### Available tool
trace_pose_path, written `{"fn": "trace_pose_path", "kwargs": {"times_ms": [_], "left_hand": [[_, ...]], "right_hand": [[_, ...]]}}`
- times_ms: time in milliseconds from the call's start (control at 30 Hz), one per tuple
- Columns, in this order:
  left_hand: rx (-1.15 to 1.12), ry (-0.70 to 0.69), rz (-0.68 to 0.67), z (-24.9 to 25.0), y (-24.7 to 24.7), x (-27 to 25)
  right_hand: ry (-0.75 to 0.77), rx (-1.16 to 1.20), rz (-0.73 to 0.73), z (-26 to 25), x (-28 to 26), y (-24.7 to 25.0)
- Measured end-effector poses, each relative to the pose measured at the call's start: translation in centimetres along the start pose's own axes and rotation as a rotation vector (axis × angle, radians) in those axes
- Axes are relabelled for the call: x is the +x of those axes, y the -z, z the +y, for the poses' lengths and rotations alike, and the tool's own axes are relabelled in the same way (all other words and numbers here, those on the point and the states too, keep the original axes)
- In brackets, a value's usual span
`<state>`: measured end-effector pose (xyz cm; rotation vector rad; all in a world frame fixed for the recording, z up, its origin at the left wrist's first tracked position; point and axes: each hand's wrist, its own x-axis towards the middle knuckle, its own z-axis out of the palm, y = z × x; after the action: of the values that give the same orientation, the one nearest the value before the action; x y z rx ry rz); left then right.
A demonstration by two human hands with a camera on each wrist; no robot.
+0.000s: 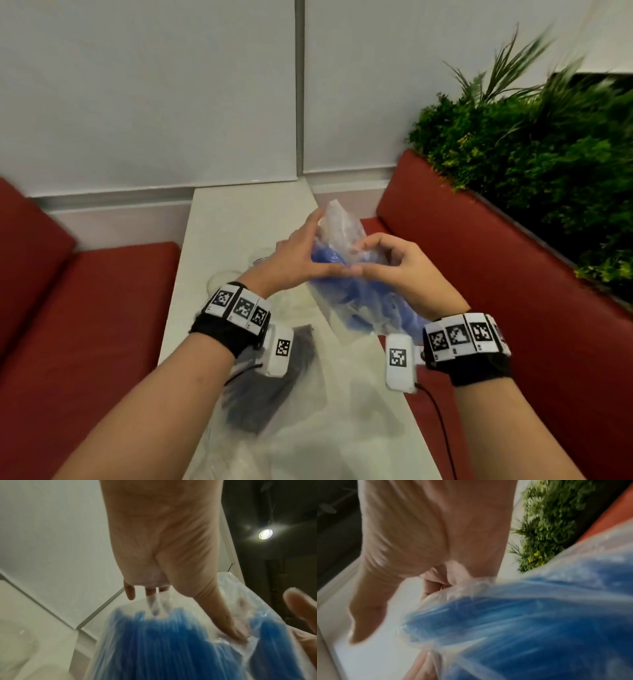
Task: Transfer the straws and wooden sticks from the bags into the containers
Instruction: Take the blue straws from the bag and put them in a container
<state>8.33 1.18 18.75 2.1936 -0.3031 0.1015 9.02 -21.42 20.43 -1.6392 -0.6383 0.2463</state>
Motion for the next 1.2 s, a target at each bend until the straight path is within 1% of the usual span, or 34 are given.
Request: {"fn": "trace_pose_path", "kwargs": {"times_ms": [33,67,133,167,200,300,333,400,467,533,600,700,767,833,867,900,967,1000,1067,1100,1200], "left_hand": [[0.012,-0.007,0.017,0.7,1.2,0.0],[0.059,-0.017,0.05,1.1,2.1,0.0],[0.191,-0.05,0.183,1.4,3.5,-0.3],[0.222,-0.07,0.242,1.1,4.0,-0.6],[0.221,-0.089,0.27,0.7,4.3,-1.1],[0.146,-0.134,0.251,0.1,4.8,-2.3],[0.122,-0.135,0.263,0.0,4.8,-2.6],[0.117,-0.143,0.336,-0.3,4.9,-2.9],[0.111,-0.136,0.422,-0.5,5.2,-3.3],[0.086,-0.094,0.447,-0.6,5.5,-3.7],[0.049,-0.055,0.42,-0.5,5.7,-4.1],[-0.039,-0.024,0.384,0.0,6.3,-4.6],[-0.053,0.003,0.425,0.3,6.9,-4.7],[0.056,0.038,0.516,0.8,7.3,-4.5],[0.136,0.051,0.54,1.2,7.3,-4.4],[0.221,0.045,0.536,1.8,7.0,-4.2],[0.329,-0.029,0.466,3.3,6.0,-3.4],[0.322,-0.076,0.411,4.2,5.3,-3.0],[0.271,-0.124,0.322,5.4,3.9,-2.0],[0.286,-0.129,0.315,5.9,3.4,-1.5],[0.369,-0.095,0.363,6.4,2.6,-0.8]], "right_hand": [[0.017,0.059,0.038,-0.4,0.8,-0.3],[0.046,0.103,0.109,-0.7,1.6,-0.7],[0.118,0.177,0.298,-0.7,2.9,-1.2],[0.152,0.24,0.366,-0.6,3.4,-1.4],[0.173,0.298,0.407,-0.7,3.8,-1.7],[0.211,0.341,0.442,-1.1,4.7,-2.8],[0.207,0.348,0.442,-1.3,4.9,-3.3],[0.171,0.434,0.432,-1.5,5.4,-4.3],[0.116,0.594,0.424,-1.6,5.8,-4.9],[0.084,0.707,0.407,-1.8,6.2,-5.3],[0.099,0.662,0.412,-1.8,6.3,-5.3],[0.15,0.535,0.481,-1.6,6.5,-4.5],[0.182,0.479,0.487,-1.4,6.7,-4.0],[0.199,0.451,0.482,-1.2,6.8,-4.0],[0.196,0.444,0.465,-1.2,6.9,-4.2],[0.188,0.438,0.433,-1.2,6.9,-4.4],[0.181,0.406,0.338,-1.0,6.9,-5.0],[0.189,0.368,0.29,-0.8,6.9,-5.4],[0.207,0.289,0.224,-0.3,6.7,-5.9],[0.215,0.248,0.212,0.0,6.6,-6.0],[0.226,0.108,0.212,0.9,6.3,-5.5]]}}
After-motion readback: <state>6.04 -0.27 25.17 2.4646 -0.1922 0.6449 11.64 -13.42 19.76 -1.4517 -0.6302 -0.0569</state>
